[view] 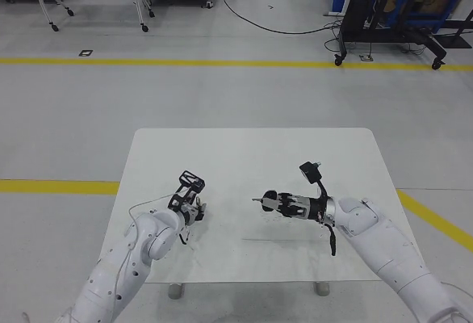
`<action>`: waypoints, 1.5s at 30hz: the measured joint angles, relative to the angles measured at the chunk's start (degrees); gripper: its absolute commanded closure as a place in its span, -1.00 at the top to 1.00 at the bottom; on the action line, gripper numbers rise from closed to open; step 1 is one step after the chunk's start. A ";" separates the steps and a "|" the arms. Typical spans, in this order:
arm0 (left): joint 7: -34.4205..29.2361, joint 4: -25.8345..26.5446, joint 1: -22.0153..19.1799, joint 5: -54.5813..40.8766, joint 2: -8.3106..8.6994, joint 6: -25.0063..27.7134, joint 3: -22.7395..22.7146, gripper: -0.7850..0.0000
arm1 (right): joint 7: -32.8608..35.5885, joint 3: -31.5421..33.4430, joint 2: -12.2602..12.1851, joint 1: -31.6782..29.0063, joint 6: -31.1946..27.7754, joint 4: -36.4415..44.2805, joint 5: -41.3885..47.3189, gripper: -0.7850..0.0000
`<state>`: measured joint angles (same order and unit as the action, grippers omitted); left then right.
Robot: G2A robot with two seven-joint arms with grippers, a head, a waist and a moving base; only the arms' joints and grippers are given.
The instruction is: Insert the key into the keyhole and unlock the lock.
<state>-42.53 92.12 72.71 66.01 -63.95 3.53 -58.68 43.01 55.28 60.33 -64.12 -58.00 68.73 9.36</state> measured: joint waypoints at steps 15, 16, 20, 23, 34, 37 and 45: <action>-0.31 -0.60 -0.59 -0.02 -0.44 1.52 -0.46 -1.00 | 0.00 0.00 0.00 0.00 0.00 0.00 0.00 -1.00; -0.31 -0.65 -0.54 0.01 -0.45 1.55 -0.51 -1.00 | 0.00 0.00 0.00 0.00 0.00 0.00 0.00 -1.00; -0.33 -0.88 -0.34 -0.05 -0.55 1.71 -0.55 -1.00 | 0.00 0.00 0.00 0.00 0.00 0.00 0.00 -1.00; 0.17 -1.15 -0.28 -0.32 -0.66 1.86 -0.55 -0.61 | 0.00 0.00 0.00 0.00 0.00 0.00 0.00 -1.00; 1.57 -1.19 -0.19 -0.55 -0.98 2.00 -0.86 -0.33 | 0.00 0.00 0.00 0.00 0.00 0.00 0.00 -1.00; 2.28 -1.14 -0.05 -0.29 -1.06 1.96 -0.92 -0.44 | 0.00 0.00 0.00 0.00 0.00 0.00 0.00 -1.00; 2.86 -1.70 -0.52 1.85 -1.43 0.96 -0.22 -1.00 | 0.00 0.00 0.00 0.00 0.00 0.00 0.00 -1.00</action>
<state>-39.67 90.42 72.19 67.86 -65.38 4.49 -58.90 43.01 55.28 60.33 -64.12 -58.00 68.73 9.36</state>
